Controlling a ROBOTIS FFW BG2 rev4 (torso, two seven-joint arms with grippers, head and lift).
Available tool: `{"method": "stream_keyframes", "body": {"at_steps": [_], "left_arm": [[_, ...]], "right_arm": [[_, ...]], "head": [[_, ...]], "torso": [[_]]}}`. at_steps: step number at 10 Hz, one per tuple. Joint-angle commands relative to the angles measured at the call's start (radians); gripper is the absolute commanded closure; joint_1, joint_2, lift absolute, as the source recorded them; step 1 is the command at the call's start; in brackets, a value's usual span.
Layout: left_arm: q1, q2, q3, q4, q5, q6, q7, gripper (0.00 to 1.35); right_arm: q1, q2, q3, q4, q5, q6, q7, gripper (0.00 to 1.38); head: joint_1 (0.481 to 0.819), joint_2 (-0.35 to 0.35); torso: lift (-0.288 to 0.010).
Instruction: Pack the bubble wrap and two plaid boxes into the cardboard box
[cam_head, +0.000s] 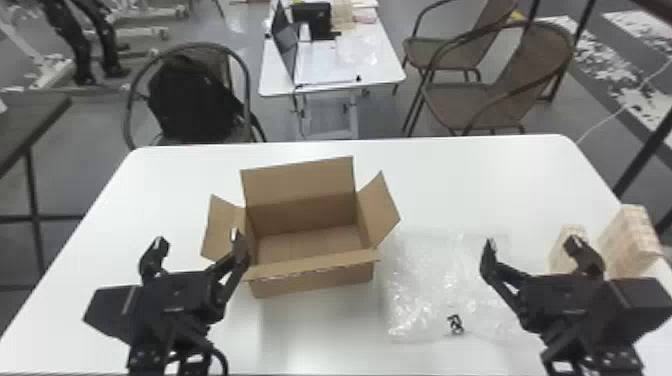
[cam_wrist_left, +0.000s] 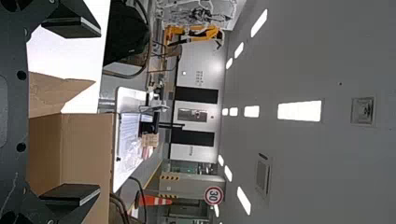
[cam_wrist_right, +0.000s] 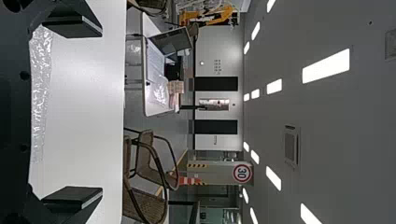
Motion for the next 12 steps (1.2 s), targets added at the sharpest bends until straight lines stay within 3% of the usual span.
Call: {"method": "stream_keyframes", "body": {"at_steps": [1, 5, 8, 12], "left_arm": [[0.000, -0.002, 0.000, 0.000, 0.000, 0.000, 0.000, 0.13], [0.005, -0.006, 0.003, -0.001, -0.001, 0.003, 0.000, 0.13], [0.003, 0.006, -0.001, -0.001, 0.014, 0.032, 0.000, 0.13], [-0.043, 0.009, 0.049, -0.015, 0.077, 0.173, -0.032, 0.12]], "right_arm": [[0.001, 0.000, 0.000, -0.002, 0.000, 0.000, 0.000, 0.10], [0.002, 0.000, 0.000, -0.005, 0.000, 0.000, 0.000, 0.10], [0.002, 0.000, -0.002, -0.006, 0.002, 0.008, -0.002, 0.10], [-0.001, -0.002, -0.002, -0.006, 0.000, 0.008, 0.000, 0.10]], "head": [[0.695, 0.093], [0.695, 0.093], [0.695, 0.095], [0.695, 0.093]], "torso": [[-0.104], [-0.104], [-0.104], [-0.104]]}}
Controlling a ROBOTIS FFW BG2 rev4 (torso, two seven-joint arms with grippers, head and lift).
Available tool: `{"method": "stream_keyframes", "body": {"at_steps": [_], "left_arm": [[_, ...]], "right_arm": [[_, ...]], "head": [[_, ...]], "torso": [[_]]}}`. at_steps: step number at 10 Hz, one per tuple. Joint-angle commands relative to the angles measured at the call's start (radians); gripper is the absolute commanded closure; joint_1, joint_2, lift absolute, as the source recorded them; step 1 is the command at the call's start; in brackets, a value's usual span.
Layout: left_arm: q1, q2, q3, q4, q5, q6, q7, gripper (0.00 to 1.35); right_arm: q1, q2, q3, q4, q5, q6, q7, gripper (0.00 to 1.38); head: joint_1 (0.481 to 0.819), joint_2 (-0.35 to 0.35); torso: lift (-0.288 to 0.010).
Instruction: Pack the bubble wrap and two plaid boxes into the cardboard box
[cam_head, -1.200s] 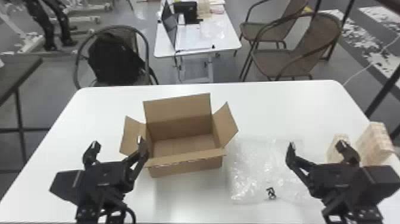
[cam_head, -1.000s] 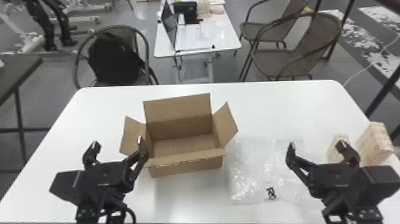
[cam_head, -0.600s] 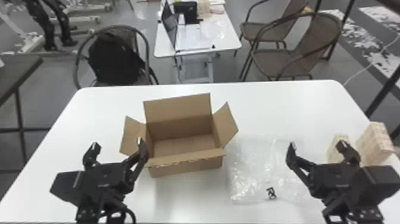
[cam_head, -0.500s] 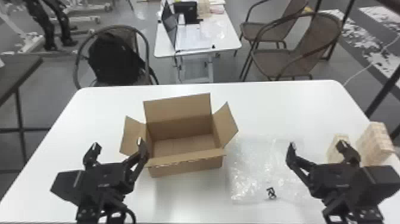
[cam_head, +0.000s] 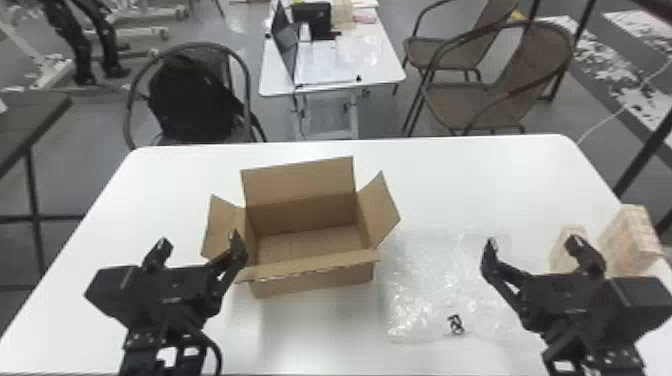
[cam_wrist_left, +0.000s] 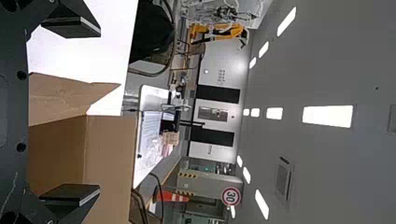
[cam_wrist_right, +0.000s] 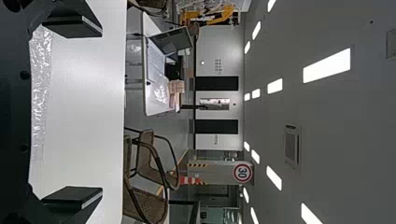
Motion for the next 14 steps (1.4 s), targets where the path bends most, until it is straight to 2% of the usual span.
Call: {"method": "stream_keyframes", "body": {"at_steps": [1, 3, 5, 7, 9, 10, 12, 13, 14], "left_arm": [[-0.046, -0.003, 0.066, -0.005, 0.060, 0.076, -0.038, 0.12], [-0.124, -0.021, 0.171, -0.007, 0.141, 0.292, -0.178, 0.13], [-0.175, -0.021, 0.232, -0.018, 0.170, 0.475, -0.250, 0.13], [-0.199, -0.021, 0.264, -0.018, 0.177, 0.574, -0.296, 0.14], [-0.213, -0.021, 0.278, -0.016, 0.175, 0.614, -0.319, 0.14], [-0.222, -0.021, 0.281, -0.016, 0.178, 0.640, -0.328, 0.18], [-0.228, -0.021, 0.276, -0.016, 0.180, 0.680, -0.350, 0.44], [-0.230, -0.021, 0.275, -0.016, 0.189, 0.715, -0.353, 0.62], [-0.228, -0.021, 0.275, -0.013, 0.192, 0.717, -0.357, 0.92]], "right_arm": [[-0.002, -0.001, 0.002, 0.002, -0.002, 0.000, 0.000, 0.10], [-0.004, -0.004, 0.002, 0.002, -0.002, 0.000, 0.001, 0.10], [-0.004, -0.004, 0.002, 0.003, -0.003, 0.000, 0.000, 0.10], [-0.005, -0.004, 0.003, 0.005, -0.003, 0.000, 0.000, 0.10], [-0.005, -0.004, 0.005, 0.006, -0.003, 0.000, 0.001, 0.10], [-0.005, -0.004, 0.005, 0.006, -0.003, 0.000, 0.001, 0.10], [-0.005, -0.004, 0.005, 0.008, -0.003, 0.000, 0.000, 0.10], [-0.005, -0.004, 0.005, 0.008, -0.003, 0.000, 0.001, 0.10], [-0.005, -0.004, 0.005, 0.008, -0.003, -0.002, 0.001, 0.10]], "head": [[0.695, 0.101], [0.695, 0.130], [0.695, 0.142], [0.695, 0.149], [0.695, 0.151], [0.695, 0.152], [0.695, 0.149], [0.695, 0.143], [0.695, 0.137]], "torso": [[-0.104], [-0.104], [-0.104], [-0.104], [-0.104], [-0.104], [-0.104], [-0.104], [-0.104]]}}
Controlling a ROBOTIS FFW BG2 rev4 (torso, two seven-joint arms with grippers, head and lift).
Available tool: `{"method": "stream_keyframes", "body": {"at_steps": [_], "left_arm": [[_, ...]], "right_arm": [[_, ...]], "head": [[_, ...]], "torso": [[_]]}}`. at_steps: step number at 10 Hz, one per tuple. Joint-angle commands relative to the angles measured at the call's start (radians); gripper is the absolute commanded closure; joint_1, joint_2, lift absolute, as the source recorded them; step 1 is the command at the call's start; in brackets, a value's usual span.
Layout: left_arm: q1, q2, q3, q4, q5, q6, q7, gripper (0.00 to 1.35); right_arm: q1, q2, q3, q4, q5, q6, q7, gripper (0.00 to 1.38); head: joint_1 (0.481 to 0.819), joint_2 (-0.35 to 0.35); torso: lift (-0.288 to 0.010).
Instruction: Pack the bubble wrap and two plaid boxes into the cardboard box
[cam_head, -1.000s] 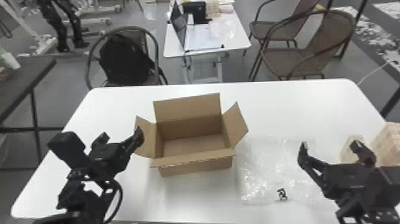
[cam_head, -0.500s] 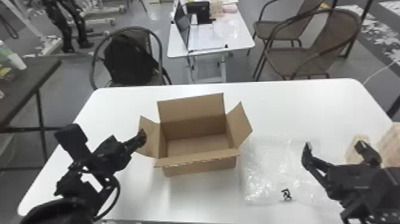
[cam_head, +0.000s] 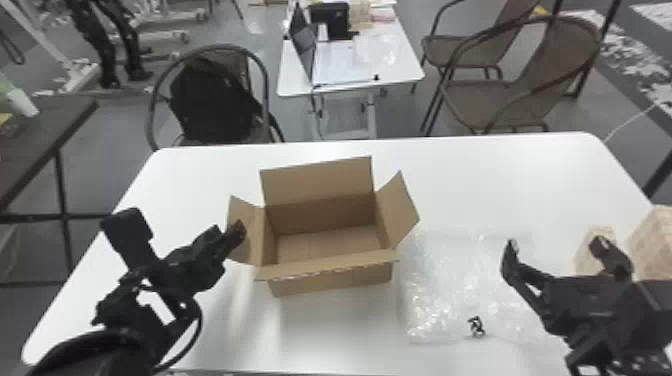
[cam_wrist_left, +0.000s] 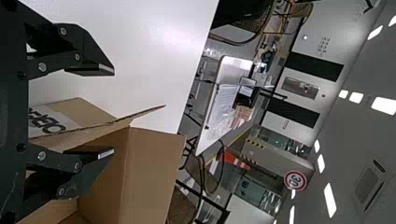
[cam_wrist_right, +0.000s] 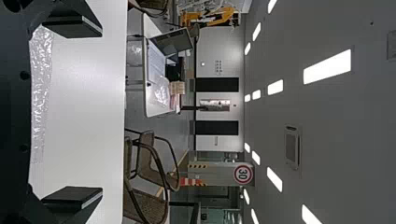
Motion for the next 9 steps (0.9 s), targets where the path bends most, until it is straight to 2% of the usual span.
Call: {"method": "stream_keyframes", "body": {"at_steps": [1, 2, 9], "left_arm": [[0.001, -0.003, 0.000, 0.001, -0.001, -0.017, -0.001, 1.18], [0.002, -0.003, 0.004, 0.001, -0.001, -0.042, 0.001, 1.22], [-0.002, -0.003, 0.003, 0.015, 0.015, -0.060, -0.014, 1.22]], "right_arm": [[0.000, 0.000, 0.000, 0.001, -0.001, 0.001, 0.000, 0.10], [0.000, 0.000, 0.000, 0.001, 0.000, 0.001, 0.000, 0.10], [-0.001, 0.003, 0.003, 0.008, 0.006, -0.009, -0.003, 0.10]], "head": [[0.695, 0.132], [0.695, 0.131], [0.695, 0.135]], "torso": [[-0.104], [-0.104], [-0.104]]}}
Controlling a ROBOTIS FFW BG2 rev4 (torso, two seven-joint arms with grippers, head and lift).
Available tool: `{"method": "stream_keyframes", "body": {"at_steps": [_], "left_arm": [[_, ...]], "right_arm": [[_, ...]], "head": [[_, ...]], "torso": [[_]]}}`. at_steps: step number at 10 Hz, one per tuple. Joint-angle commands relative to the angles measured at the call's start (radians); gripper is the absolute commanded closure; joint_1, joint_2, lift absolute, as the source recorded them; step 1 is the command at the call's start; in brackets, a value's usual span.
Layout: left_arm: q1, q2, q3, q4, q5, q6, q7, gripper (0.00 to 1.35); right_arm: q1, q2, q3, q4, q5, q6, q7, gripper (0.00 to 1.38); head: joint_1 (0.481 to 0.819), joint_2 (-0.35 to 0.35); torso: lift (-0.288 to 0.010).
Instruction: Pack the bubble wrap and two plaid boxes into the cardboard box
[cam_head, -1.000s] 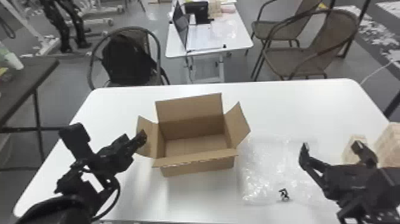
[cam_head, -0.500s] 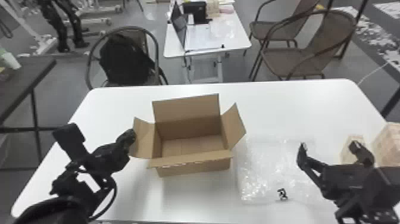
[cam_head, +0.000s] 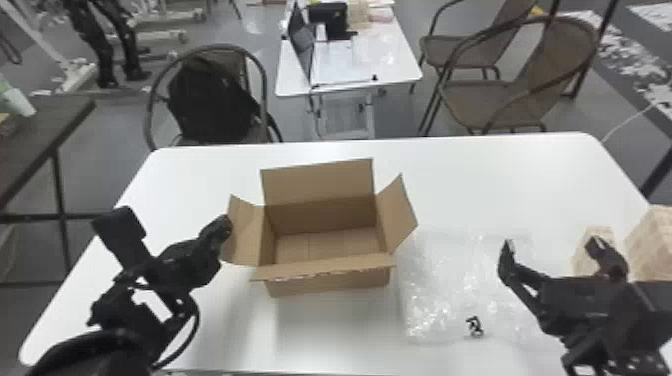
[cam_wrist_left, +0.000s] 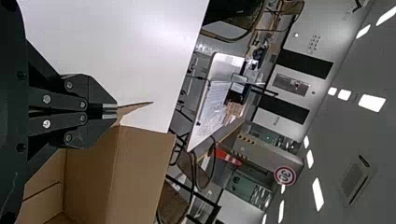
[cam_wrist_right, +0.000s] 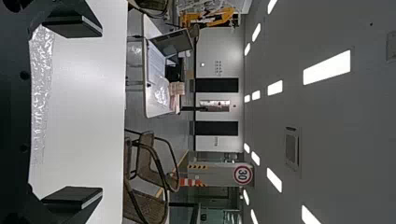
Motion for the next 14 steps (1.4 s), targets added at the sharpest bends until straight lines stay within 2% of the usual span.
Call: {"method": "stream_keyframes", "body": {"at_steps": [1, 3, 6, 7, 9, 11, 13, 14], "left_arm": [[0.000, -0.003, 0.001, 0.000, 0.000, -0.004, 0.000, 1.22], [0.001, -0.003, 0.001, 0.001, 0.003, -0.008, -0.002, 1.22], [0.001, -0.003, 0.001, 0.001, 0.003, -0.010, -0.004, 1.22], [0.001, -0.003, 0.001, 0.001, 0.003, -0.011, -0.004, 1.22], [0.001, -0.003, -0.002, 0.003, 0.003, -0.011, -0.004, 1.22], [0.001, -0.003, -0.003, 0.006, 0.003, -0.011, -0.005, 1.22], [0.003, -0.003, -0.005, 0.006, 0.005, -0.011, -0.005, 1.22], [0.003, -0.003, -0.005, 0.006, 0.005, -0.011, -0.005, 1.22]], "right_arm": [[0.002, 0.006, 0.000, 0.001, 0.006, 0.001, -0.013, 0.10], [0.011, 0.008, 0.005, -0.031, -0.020, 0.096, -0.044, 0.10], [-0.020, -0.017, 0.022, -0.064, -0.063, 0.285, -0.033, 0.10], [-0.054, -0.031, 0.035, -0.035, -0.097, 0.316, -0.001, 0.10], [-0.121, -0.064, 0.091, 0.014, -0.137, 0.371, 0.005, 0.10], [-0.187, -0.066, 0.124, 0.087, -0.134, 0.435, 0.002, 0.10], [-0.219, -0.047, 0.126, 0.158, -0.120, 0.462, -0.030, 0.10], [-0.235, -0.044, 0.124, 0.195, -0.151, 0.468, -0.054, 0.10]], "head": [[0.695, 0.135], [0.695, 0.130], [0.695, 0.133], [0.695, 0.138], [0.695, 0.156], [0.695, 0.181], [0.695, 0.186], [0.695, 0.182]], "torso": [[-0.104], [-0.104], [-0.104], [-0.104], [-0.104], [-0.104], [-0.104], [-0.104]]}}
